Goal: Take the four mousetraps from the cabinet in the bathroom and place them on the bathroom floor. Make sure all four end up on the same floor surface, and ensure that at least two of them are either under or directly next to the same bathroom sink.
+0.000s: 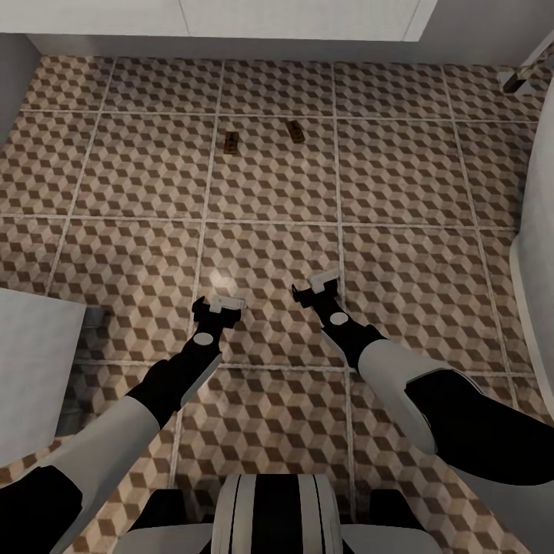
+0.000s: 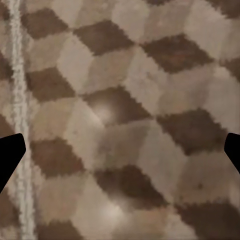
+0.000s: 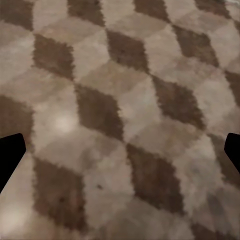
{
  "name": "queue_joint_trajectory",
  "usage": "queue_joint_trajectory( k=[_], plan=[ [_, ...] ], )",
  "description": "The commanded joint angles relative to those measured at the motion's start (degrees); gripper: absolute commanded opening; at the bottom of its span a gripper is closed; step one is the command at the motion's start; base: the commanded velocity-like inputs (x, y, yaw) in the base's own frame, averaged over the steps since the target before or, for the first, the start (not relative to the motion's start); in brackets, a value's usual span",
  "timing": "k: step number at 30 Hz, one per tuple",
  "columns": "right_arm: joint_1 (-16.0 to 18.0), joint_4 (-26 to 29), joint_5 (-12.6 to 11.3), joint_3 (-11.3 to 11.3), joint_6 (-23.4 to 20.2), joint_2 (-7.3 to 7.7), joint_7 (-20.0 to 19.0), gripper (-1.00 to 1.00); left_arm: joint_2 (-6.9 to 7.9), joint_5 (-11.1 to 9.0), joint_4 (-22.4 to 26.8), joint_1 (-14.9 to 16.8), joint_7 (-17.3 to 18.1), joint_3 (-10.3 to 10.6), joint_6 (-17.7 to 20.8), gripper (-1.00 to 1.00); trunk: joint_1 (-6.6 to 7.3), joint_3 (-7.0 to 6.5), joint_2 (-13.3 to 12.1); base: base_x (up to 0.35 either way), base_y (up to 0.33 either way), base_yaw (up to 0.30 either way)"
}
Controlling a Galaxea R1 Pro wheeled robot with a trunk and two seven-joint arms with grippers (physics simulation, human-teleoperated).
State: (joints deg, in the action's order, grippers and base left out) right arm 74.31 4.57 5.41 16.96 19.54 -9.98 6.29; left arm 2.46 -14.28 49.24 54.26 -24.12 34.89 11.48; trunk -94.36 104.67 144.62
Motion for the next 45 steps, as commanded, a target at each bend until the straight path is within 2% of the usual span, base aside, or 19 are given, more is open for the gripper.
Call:
queue_joint_trajectory(
  k=[1,5,8,23,39,45],
  plan=[
    [0.0,-0.1,0.6,0.2,0.1,-0.02,0.5,1.0,0.09,-0.4,0.1,0.1,-0.5,0.4,0.4,1.0,0.01,0.03,0.0,0.0,0.0,0.0],
    [0.0,-0.1,0.6,0.2,0.1,-0.02,0.6,1.0,0.04,-0.5,0.1,0.1,-0.5,0.4,2.4,1.0,0.01,0.03,0.0,0.0,0.0,0.0],
    [0.0,-0.1,0.6,0.2,0.0,-0.02,0.6,1.0,0.01,-0.4,0.7,0.1,-0.5,0.4,6.0,1.0,0.01,0.03,0.0,0.0,0.0,0.0],
    [0.0,-0.2,0.6,0.2,0.0,-0.02,0.7,1.0,0.03,-0.5,1.4,0.1,-0.5,1.0,7.0,1.0,0.01,0.03,0.0,0.0,0.0,0.0],
    [0.0,-0.8,0.6,0.3,0.0,-0.02,0.7,1.0,0.09,-0.6,1.3,0.0,-0.5,1.1,7.1,1.0,0.42,-3.52,-0.2,0.0,0.0,0.0],
    [0.0,-1.6,0.6,0.2,0.1,-0.02,0.6,1.0,0.09,-0.6,1.4,-1.2,-0.5,1.4,7.0,1.0,0.57,-4.85,-0.3,0.0,0.0,0.0]
  ],
)
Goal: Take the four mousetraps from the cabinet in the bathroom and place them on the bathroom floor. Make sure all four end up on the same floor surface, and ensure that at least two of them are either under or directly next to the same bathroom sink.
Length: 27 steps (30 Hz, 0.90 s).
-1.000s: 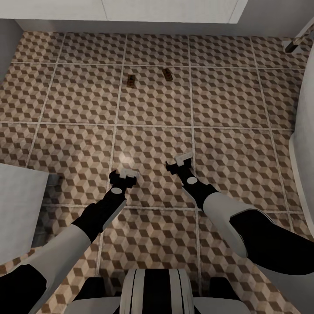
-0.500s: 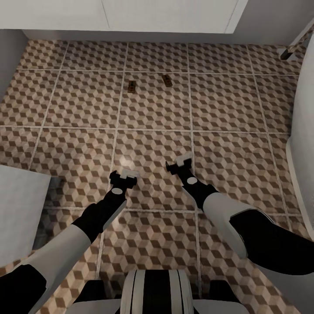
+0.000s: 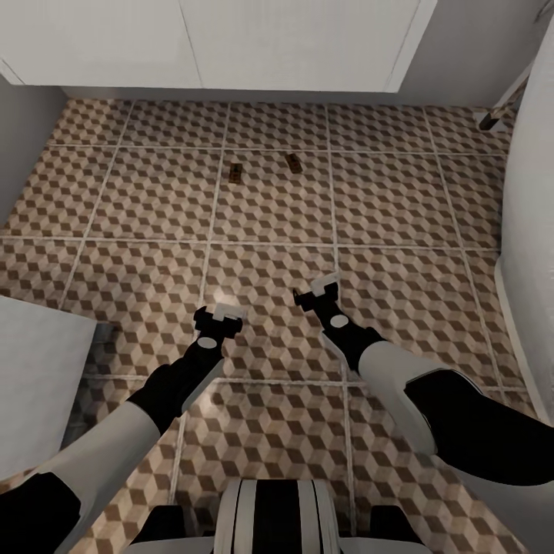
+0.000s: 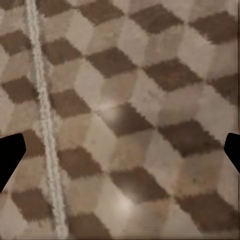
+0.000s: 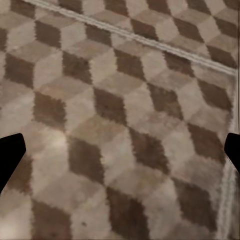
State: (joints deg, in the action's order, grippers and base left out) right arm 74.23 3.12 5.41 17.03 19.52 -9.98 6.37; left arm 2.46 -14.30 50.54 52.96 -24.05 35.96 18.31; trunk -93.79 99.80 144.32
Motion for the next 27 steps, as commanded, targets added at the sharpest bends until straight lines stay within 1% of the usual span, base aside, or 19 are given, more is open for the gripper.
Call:
queue_joint_trajectory(
  k=[1,10,22,27],
  plan=[
    [0.0,-0.3,0.6,0.2,0.1,-0.02,0.5,1.0,0.09,-0.5,0.1,-0.2,-0.6,0.4,0.2,1.0,0.03,-0.2,0.0,0.0,0.0,0.0],
    [-0.2,-1.7,0.6,0.1,0.3,-0.02,0.4,1.0,0.01,-0.6,0.0,-1.7,-0.6,0.7,0.1,1.0,0.26,-2.19,-0.1,0.0,0.0,0.0],
    [-2.7,-1.8,0.6,0.1,0.7,-0.02,0.4,1.0,0.0,-0.6,0.5,-4.2,-0.6,1.0,-0.2,1.0,0.57,-4.85,-0.3,0.0,0.0,0.0],
    [-3.9,-1.8,0.6,0.1,1.5,-0.02,0.4,1.0,-0.19,-0.6,1.2,-6.1,-0.6,2.0,-0.3,1.0,0.7,-5.96,-0.3,0.0,0.0,0.0]
  ],
)
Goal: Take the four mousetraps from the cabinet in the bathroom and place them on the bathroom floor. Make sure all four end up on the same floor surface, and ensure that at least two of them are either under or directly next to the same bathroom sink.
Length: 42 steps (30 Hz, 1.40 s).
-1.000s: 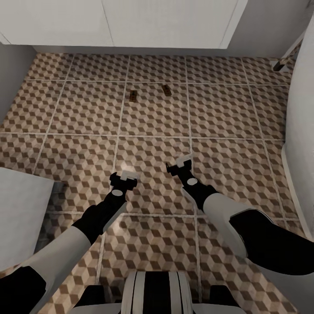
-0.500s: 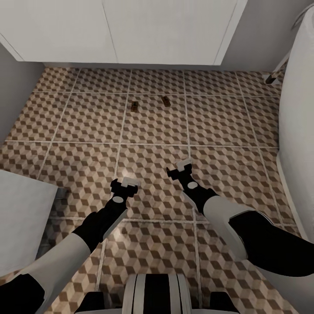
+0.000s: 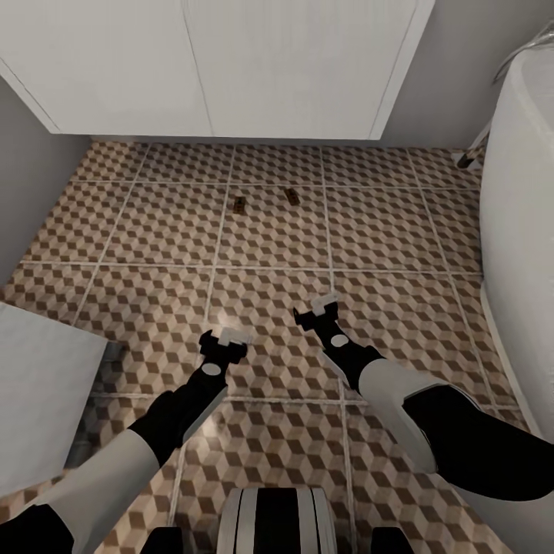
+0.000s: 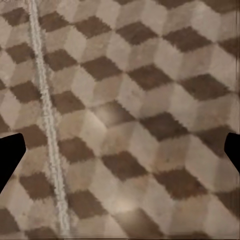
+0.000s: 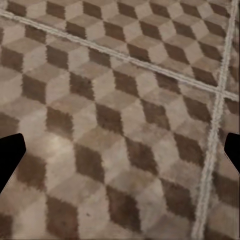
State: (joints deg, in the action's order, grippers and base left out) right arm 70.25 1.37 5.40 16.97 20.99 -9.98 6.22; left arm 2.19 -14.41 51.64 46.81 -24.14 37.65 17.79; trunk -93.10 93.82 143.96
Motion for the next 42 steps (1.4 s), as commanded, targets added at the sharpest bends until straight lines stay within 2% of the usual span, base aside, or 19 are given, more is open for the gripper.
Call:
queue_joint_trajectory(
  k=[1,7,16,25,35,42],
  plan=[
    [-0.1,-0.1,0.6,0.2,0.3,-0.02,0.5,1.0,0.0,-0.5,0.1,-0.2,-0.6,0.6,0.2,1.0,0.03,-0.2,0.0,0.0,0.0,0.0],
    [-1.0,-0.1,0.6,0.2,1.4,-0.02,0.5,1.0,-0.32,-0.5,0.1,-1.5,-0.6,1.9,0.1,1.0,0.19,-1.53,-0.1,0.0,0.0,0.0],
    [-2.4,-0.1,0.6,0.2,2.5,-0.02,0.5,1.0,-0.41,-0.6,0.4,-3.2,-0.6,2.5,-0.7,1.0,0.42,-3.52,-0.2,0.0,0.0,0.0],
    [-3.2,-0.1,0.5,0.2,4.2,-0.02,0.5,1.0,-0.44,-0.6,0.3,-5.3,-0.7,4.2,-4.6,1.0,0.65,-5.51,-0.3,0.0,0.0,0.0],
    [-4.6,-0.1,0.5,0.2,5.5,-0.02,0.5,1.0,-0.11,-0.7,-1.2,-6.8,-0.7,4.6,-8.2,1.0,0.91,-7.73,-0.5,0.0,0.0,0.0],
    [-5.6,-0.1,0.6,0.2,5.9,-0.02,0.4,1.0,0.18,-0.6,-4.7,-7.5,-0.7,4.6,-11.6,1.0,1.09,-9.28,-0.5,0.0,0.0,0.0]
  ],
)
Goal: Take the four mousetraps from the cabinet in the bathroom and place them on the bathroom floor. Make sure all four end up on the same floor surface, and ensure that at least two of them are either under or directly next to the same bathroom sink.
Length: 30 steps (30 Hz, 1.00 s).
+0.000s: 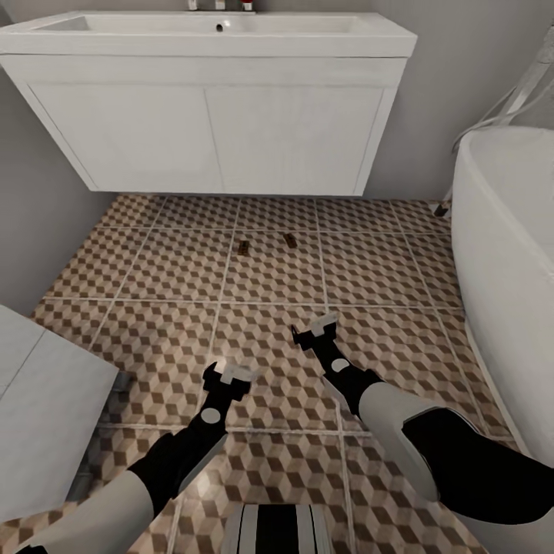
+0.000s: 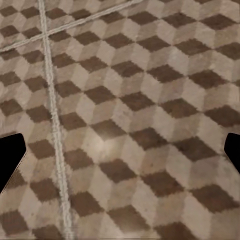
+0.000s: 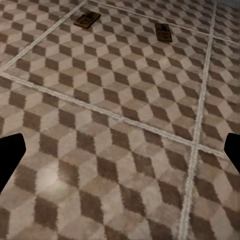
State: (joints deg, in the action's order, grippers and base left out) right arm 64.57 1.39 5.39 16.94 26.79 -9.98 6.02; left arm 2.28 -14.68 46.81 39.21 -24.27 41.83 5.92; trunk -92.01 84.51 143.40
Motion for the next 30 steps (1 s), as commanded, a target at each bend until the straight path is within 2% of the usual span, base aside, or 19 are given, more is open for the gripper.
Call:
queue_joint_trajectory(
  k=[1,7,13,26,30],
  plan=[
    [0.0,-0.1,0.6,0.2,0.1,-0.02,0.6,1.0,0.14,-0.4,-0.4,0.0,-0.5,0.4,-0.1,1.0,0.03,-0.19,0.0,0.0,0.0,0.0],
    [-0.5,-0.1,0.6,0.2,0.2,-0.02,0.6,1.0,0.47,-0.4,-2.5,-0.4,-0.5,0.3,-1.1,1.0,0.19,-1.52,-0.1,0.0,0.0,0.0],
    [-2.8,0.0,0.5,0.2,0.3,0.03,0.5,1.0,1.17,-0.5,-4.0,-1.8,-0.5,0.3,-2.9,1.0,0.34,-2.85,-0.2,0.0,0.0,0.0],
    [-3.8,-0.1,0.5,0.2,2.5,1.06,-1.8,1.0,2.26,-0.6,-4.8,-5.2,-0.4,0.3,-8.7,1.0,3.2,-5.18,-5.4,0.0,0.0,0.0],
    [-4.4,-0.1,0.5,0.2,2.6,1.09,-2.0,1.0,2.53,-0.6,-5.0,-6.4,-0.4,0.3,-12.8,1.0,4.07,-5.9,-7.0,0.0,0.0,0.0]
  ],
)
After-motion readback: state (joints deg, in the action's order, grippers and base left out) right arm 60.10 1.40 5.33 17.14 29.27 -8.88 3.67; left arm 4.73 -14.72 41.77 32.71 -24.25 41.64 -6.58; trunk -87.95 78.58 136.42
